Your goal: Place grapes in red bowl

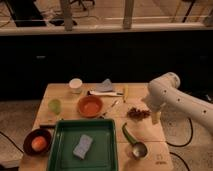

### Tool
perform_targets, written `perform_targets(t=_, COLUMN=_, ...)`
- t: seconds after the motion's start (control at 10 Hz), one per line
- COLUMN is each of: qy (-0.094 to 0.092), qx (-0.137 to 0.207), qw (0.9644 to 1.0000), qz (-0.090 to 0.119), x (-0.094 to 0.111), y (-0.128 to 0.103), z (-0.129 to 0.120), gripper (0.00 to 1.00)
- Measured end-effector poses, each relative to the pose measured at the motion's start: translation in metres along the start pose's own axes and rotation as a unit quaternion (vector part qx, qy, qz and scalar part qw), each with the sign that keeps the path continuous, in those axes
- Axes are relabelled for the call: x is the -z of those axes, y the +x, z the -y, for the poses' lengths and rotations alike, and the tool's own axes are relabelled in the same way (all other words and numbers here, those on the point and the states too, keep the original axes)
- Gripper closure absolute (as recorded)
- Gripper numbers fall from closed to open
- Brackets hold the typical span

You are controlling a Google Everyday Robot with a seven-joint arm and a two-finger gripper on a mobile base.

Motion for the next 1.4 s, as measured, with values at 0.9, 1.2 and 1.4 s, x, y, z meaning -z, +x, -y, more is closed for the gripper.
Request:
perform_targets(t=0.9, qy=0.0, qx=0.005, qw=0.9997, qz=0.023, x=-0.033, y=0.005, z=0.007, gripper=0.2)
perform_targets(t=1.2, qy=-0.002, qx=0.01, qw=0.9995, qz=0.03, x=-0.041, y=0.006, z=0.007, gripper=0.2)
perform_targets(t=1.4, qy=-0.003, qx=0.016, qw=0.9993, qz=0.034, x=-0.046, y=0.005, z=0.008, gripper=0.2)
